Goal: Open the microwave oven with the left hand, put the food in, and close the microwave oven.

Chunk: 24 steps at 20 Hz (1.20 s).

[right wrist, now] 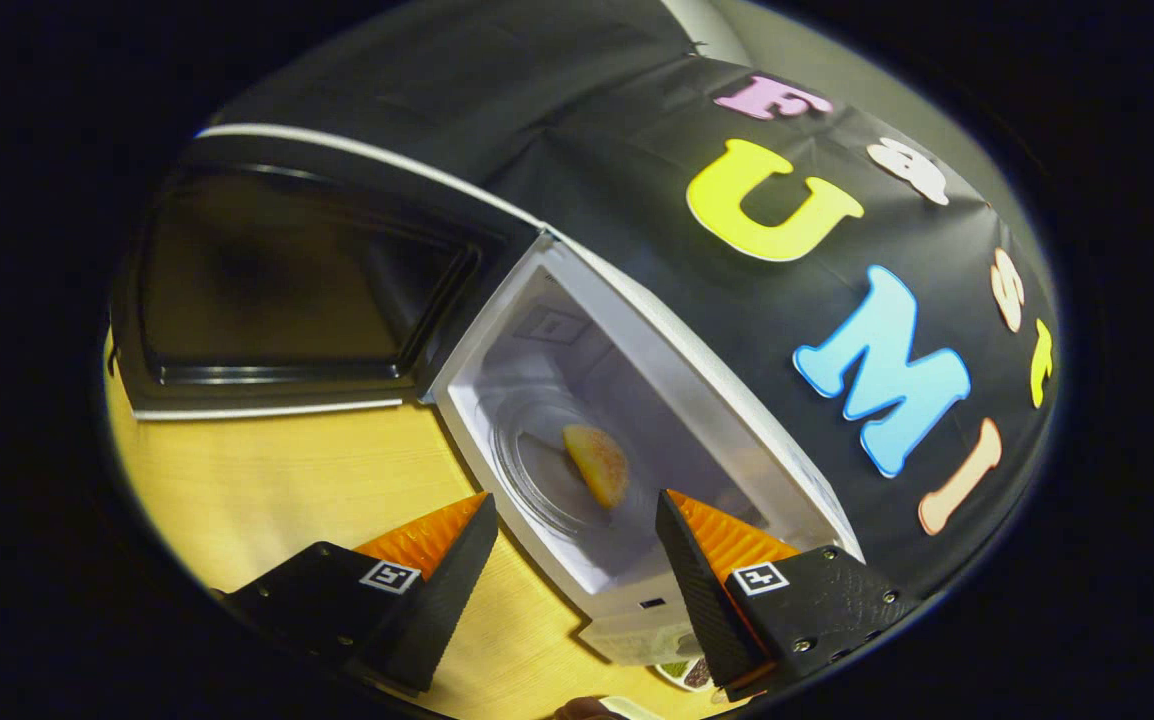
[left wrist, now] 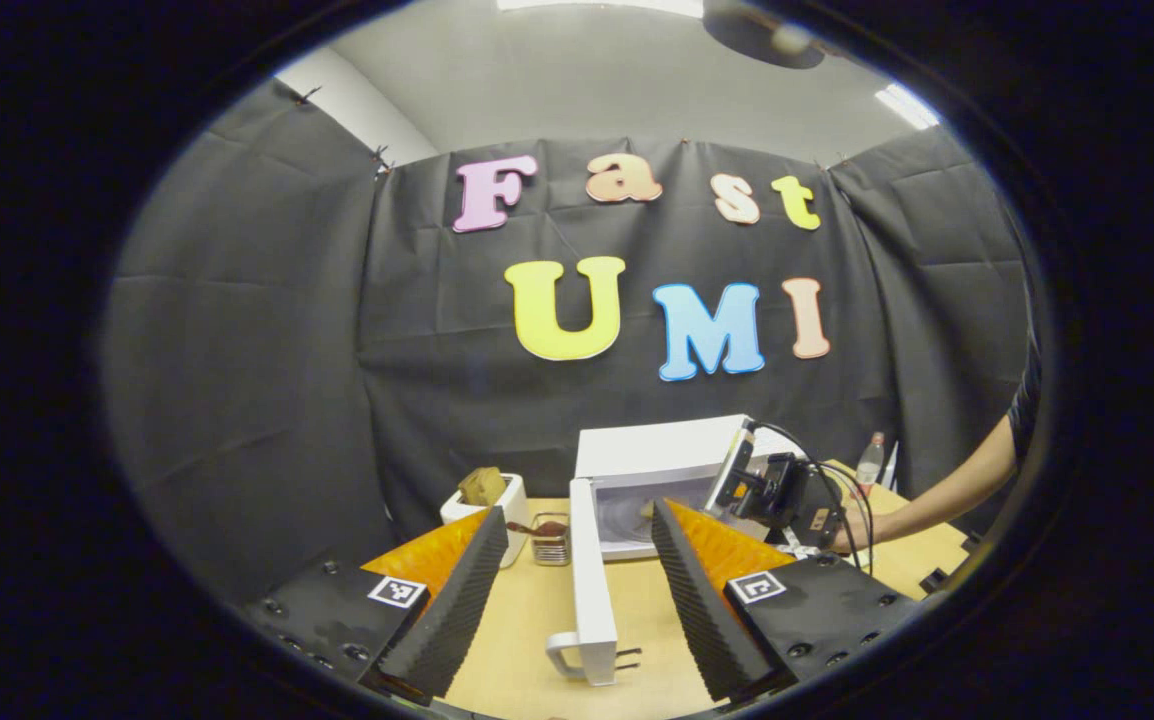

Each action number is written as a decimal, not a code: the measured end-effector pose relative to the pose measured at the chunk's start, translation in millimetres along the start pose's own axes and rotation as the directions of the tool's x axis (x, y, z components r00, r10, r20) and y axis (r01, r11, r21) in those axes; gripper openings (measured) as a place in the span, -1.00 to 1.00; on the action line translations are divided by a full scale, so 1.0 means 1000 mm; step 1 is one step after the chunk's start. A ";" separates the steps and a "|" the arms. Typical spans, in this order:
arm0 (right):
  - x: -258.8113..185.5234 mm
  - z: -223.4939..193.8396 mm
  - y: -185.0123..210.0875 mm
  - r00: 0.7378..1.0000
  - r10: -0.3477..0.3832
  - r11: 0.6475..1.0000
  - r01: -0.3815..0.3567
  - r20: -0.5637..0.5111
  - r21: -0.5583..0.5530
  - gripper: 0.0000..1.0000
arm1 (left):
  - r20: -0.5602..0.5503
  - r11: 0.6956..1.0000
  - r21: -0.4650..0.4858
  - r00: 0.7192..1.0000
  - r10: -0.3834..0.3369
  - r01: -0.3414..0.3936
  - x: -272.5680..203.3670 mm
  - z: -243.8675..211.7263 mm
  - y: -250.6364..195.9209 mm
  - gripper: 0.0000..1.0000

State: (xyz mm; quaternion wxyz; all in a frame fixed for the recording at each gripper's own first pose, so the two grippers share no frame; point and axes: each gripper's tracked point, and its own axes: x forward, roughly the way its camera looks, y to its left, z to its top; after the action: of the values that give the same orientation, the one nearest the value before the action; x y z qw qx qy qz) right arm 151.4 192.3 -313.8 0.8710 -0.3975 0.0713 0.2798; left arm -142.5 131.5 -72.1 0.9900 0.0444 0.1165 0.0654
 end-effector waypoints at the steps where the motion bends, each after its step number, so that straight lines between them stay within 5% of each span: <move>1: -0.011 0.003 -0.003 1.000 -0.008 0.999 0.008 -0.001 0.048 0.95 | 0.005 1.000 -0.004 1.000 -0.018 0.018 0.003 0.000 -0.003 0.87; 5: -0.055 0.019 -0.025 0.997 -0.074 0.960 0.067 0.016 0.272 0.94 | 0.008 0.997 -0.019 0.997 -0.076 0.076 0.015 -0.006 -0.010 0.88; 12: -0.142 0.046 -0.073 0.965 -0.262 0.823 0.206 0.032 0.529 0.94 | 0.023 0.981 -0.026 0.981 -0.192 0.193 0.038 -0.008 -0.024 0.89; 18: -0.221 0.074 -0.112 0.906 -0.423 0.719 0.311 0.035 0.622 0.95 | 0.083 0.963 0.016 0.960 -0.268 0.268 0.062 0.003 -0.049 0.89; 24: -0.271 0.091 -0.131 0.855 -0.519 0.623 0.370 0.009 0.689 0.95 | 0.129 0.970 -0.002 0.962 -0.242 0.244 0.076 0.019 -0.034 0.89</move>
State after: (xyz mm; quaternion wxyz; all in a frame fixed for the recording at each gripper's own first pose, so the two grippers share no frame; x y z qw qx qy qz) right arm -11.6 73.2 -72.9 0.9978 -0.0339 -0.0258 0.0499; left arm -60.3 106.8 -74.2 0.9963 0.0252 0.0570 -0.0585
